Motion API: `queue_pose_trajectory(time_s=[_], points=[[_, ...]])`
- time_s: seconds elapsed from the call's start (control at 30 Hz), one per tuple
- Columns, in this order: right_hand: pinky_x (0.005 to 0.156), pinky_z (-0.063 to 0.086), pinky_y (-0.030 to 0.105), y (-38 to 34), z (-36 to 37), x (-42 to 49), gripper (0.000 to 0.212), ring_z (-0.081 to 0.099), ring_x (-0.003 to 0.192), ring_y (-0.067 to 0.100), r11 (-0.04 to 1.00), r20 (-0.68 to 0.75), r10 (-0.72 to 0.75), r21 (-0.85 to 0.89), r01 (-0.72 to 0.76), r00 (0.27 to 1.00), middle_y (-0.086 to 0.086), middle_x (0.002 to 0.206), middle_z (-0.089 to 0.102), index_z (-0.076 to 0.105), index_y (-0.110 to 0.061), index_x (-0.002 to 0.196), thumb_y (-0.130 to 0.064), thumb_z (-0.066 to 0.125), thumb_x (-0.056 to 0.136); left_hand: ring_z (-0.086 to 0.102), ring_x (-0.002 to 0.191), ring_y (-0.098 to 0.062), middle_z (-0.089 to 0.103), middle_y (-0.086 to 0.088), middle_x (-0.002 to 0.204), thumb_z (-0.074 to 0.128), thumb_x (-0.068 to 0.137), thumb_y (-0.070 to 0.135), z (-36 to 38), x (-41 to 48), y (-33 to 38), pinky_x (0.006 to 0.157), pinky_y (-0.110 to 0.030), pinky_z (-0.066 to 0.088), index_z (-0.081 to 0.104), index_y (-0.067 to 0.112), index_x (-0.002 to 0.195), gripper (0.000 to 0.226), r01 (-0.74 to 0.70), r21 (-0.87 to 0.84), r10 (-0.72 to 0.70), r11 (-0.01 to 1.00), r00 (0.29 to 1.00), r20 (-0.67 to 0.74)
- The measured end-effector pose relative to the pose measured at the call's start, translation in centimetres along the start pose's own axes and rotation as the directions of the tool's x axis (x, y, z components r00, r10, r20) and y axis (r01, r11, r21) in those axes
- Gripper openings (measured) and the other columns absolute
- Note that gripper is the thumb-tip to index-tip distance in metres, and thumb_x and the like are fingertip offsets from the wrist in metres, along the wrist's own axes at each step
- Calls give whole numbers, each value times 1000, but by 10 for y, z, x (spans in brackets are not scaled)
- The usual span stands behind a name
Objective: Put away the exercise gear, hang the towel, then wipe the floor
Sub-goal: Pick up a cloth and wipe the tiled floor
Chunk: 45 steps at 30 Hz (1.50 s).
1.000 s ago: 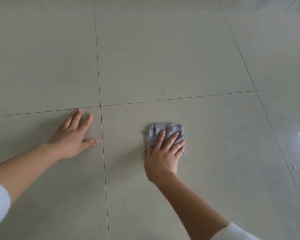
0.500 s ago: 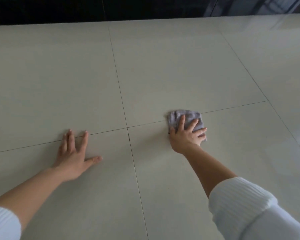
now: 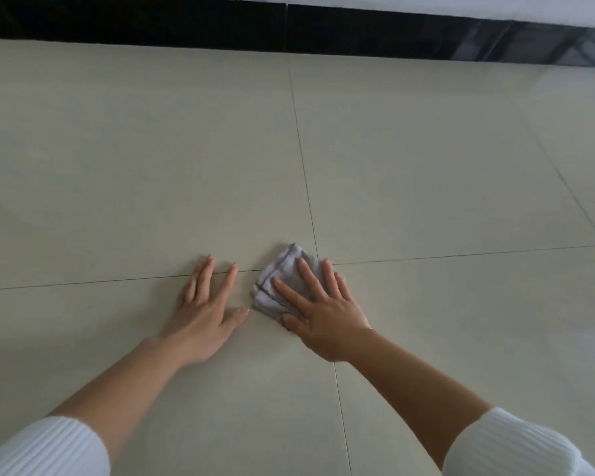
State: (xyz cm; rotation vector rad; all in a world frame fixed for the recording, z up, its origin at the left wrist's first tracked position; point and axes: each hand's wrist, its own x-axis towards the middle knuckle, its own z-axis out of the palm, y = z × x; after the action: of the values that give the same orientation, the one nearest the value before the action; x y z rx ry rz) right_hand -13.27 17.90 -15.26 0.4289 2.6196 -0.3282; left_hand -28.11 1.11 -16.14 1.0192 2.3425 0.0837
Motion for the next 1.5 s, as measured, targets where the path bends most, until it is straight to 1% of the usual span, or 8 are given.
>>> queue_pose_trajectory(time_s=[0.13, 0.33, 0.5, 0.67, 0.83, 0.97, 1.17, 1.5], points=[[120, -5, 44, 52, -11, 9, 67, -25, 142, 36, 974, -20, 225, 15, -225, 974, 1, 154, -33, -27, -52, 140, -71, -3, 81, -25, 142, -23, -30, -9, 153, 3, 66, 85, -14, -4, -49, 116, -38, -9, -20, 23, 146, 104, 153, 18, -148, 988, 974, -170], [117, -2, 52, 68, -42, 57, 63, -14, 143, 45, 701, 34, 675, 282, -655, 737, 9, 158, -21, -16, -42, 148, -60, 14, 96, -22, 142, -29, -22, -19, 154, -10, 43, 97, -37, 7, -113, 116, -39, -10, -14, 17, 148, 132, 302, -2, -298, 953, 940, -166], [115, -5, 55, 11, -64, 118, 60, -17, 142, 47, 805, 2, 553, 256, -535, 833, 7, 158, -22, -15, -43, 148, -57, 14, 97, -28, 140, -28, -27, -19, 152, -6, 42, 97, -36, 12, -119, 115, -40, -11, -20, 19, 147, 131, 285, -23, -285, 958, 951, -120], [113, -15, 52, -93, -63, 156, 58, -28, 138, 45, 979, -18, 167, 119, -164, 986, 4, 156, -29, -16, -46, 147, -56, 13, 98, -33, 138, -26, -33, -17, 150, 3, 52, 89, -37, 9, -122, 115, -41, -10, -25, 21, 145, 118, 267, -31, -268, 963, 959, -95], [116, -13, 42, -82, -64, 157, 57, -27, 142, 29, 960, -29, -242, -153, 235, 970, -7, 157, -24, -15, -53, 143, -65, 7, 92, -43, 130, -18, -35, -15, 149, 0, 50, 93, -39, 7, -123, 114, -39, -13, -25, 21, 145, 122, 240, -68, -246, 968, 965, -92], [119, -5, 43, -19, -77, 164, 63, -21, 144, 31, 996, -83, 57, -71, -63, 995, -2, 157, -26, -21, -51, 142, -69, 0, 86, -51, 121, -18, -44, -13, 143, -15, 45, 93, -41, 7, -126, 111, -37, -18, -37, 19, 137, 120, 227, -69, -231, 971, 972, -52], [115, -5, 54, 8, -102, 204, 64, -15, 143, 43, 772, -38, 609, 258, -581, 792, 9, 159, -19, -9, -39, 150, -60, 16, 96, -58, 114, -18, -56, -8, 128, -16, 44, 93, -45, 8, -127, 110, -37, -20, -45, 19, 127, 116, 209, -88, -208, 974, 978, 20], [114, -10, 57, -68, -118, 264, 58, -20, 141, 46, 922, -99, 361, 186, -340, 927, 7, 159, -20, -8, -42, 149, -55, 15, 98, -59, 114, -20, -61, -8, 124, -17, 35, 96, -52, 9, -127, 110, -38, -20, -48, 18, 125, 124, 215, -96, -207, 972, 975, 85]])
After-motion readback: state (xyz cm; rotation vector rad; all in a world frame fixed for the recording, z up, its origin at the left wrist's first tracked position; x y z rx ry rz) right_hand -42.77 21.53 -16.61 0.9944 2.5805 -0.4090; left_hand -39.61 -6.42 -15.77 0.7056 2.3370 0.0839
